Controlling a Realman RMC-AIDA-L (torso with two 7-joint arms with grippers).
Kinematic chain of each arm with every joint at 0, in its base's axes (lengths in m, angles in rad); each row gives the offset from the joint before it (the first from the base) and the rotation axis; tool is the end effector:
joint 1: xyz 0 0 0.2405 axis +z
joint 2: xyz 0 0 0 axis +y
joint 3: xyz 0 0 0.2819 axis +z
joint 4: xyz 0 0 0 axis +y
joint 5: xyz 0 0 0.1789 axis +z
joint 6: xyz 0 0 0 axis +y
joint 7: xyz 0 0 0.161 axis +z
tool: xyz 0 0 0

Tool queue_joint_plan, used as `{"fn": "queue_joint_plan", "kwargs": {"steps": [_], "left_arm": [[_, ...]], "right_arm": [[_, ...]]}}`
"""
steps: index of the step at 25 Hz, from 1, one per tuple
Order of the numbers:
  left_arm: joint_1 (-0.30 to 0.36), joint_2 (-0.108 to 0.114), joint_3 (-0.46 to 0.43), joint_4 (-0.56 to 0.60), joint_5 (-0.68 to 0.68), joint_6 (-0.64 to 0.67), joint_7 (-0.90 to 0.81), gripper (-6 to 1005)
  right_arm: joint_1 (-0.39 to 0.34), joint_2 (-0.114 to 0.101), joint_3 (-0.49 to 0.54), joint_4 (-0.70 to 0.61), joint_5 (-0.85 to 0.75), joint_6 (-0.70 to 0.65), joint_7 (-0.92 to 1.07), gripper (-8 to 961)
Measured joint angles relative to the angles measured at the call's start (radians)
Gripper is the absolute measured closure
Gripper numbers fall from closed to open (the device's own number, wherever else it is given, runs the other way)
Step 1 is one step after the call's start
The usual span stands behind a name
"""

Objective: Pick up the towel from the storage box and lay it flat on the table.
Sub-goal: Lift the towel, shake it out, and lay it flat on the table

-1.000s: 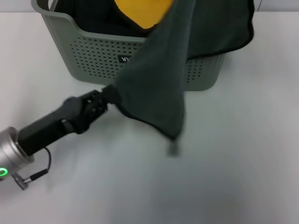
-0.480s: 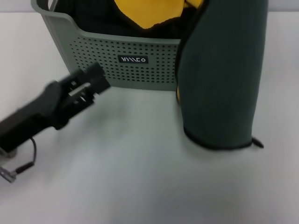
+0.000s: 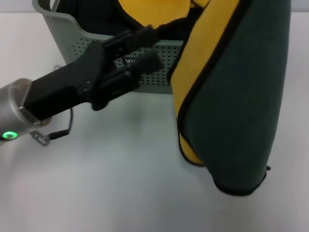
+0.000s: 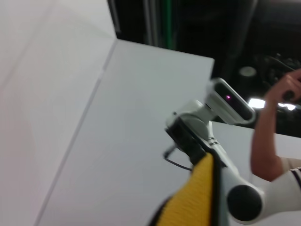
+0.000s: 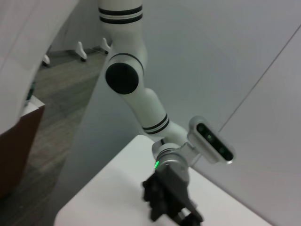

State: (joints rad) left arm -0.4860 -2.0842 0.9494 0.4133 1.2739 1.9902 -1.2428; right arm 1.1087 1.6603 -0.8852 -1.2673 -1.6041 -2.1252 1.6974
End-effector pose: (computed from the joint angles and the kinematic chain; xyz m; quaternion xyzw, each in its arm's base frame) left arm -0.1851 0.2684 0.0030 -0.8093 -0.1260 -0.5737 0.0098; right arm -0.0012 0.3454 0.1627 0.9298 0.3439 -0.1292 0.0227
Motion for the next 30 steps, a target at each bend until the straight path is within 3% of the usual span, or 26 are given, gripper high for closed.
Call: {"fn": "queue_joint_plan", "kwargs": {"steps": [10,19,30], "left_arm": [[-0.083,-0.006,0.052,-0.001,-0.027,0.006,0.025,460],[-0.085,-0.001,0.054,0.005,-0.058,-0.013,0.058,470],[-0.111,-0.006,0.15,0.003,-0.045,-0.012,0.059,483]], "right_arm": [[0.04,0.0,-0.007,-0.01,-0.001,0.001,-0.007,932],[0.054,0.004,-0.006,-0.07,-0.002,-0.009,-0.008,930],[0.063,0.018,0.002,-0.07,-0.049,0.099,-0.046,928]]}}
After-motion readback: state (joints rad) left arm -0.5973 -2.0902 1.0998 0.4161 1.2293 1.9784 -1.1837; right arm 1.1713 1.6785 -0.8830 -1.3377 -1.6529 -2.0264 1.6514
